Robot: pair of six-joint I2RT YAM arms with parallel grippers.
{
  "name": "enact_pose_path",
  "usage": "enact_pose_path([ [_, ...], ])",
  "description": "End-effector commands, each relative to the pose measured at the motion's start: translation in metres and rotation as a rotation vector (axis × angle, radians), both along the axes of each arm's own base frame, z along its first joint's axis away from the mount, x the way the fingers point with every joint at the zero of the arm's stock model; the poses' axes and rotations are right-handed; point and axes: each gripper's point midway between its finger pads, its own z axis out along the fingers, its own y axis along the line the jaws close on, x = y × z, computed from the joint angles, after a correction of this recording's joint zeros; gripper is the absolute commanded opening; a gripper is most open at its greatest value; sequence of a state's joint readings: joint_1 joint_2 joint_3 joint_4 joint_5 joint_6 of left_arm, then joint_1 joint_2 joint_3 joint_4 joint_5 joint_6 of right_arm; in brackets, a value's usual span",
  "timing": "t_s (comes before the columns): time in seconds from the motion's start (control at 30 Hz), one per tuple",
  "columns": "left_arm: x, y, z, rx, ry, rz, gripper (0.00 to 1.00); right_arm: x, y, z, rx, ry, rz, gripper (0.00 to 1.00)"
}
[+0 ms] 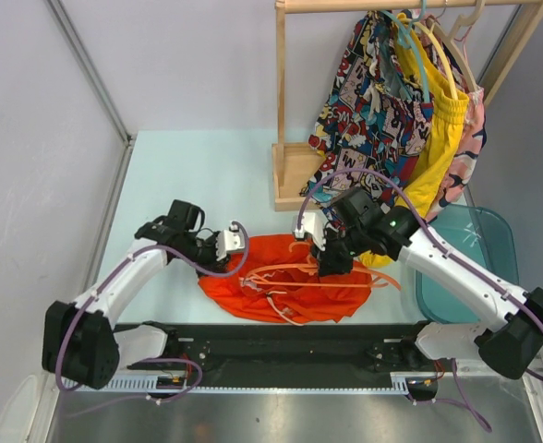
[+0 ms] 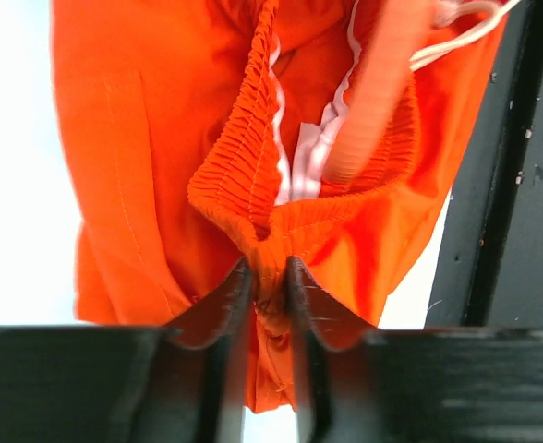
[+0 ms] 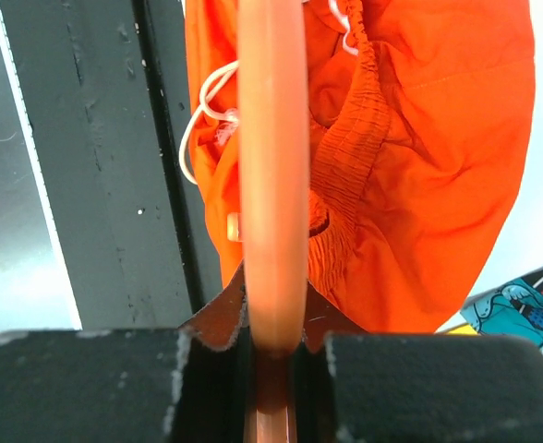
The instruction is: Place the shorts on the hanger
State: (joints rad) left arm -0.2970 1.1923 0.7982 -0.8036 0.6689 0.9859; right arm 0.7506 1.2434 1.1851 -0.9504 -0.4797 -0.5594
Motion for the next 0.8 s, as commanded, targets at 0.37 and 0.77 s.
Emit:
enact_pose_path([
  [0.37, -0.021, -0.007, 0.052, -0.113, -0.195, -0.117, 0.20, 0.013, 0.034, 0.018, 0.163, -0.057, 0.112, 0.00],
  [0.77, -0.029, -0.019, 0.069, -0.167, -0.216, -0.147, 0.27, 0.017, 0.068, 0.022, 0.276, -0.055, 0.194, 0.00],
])
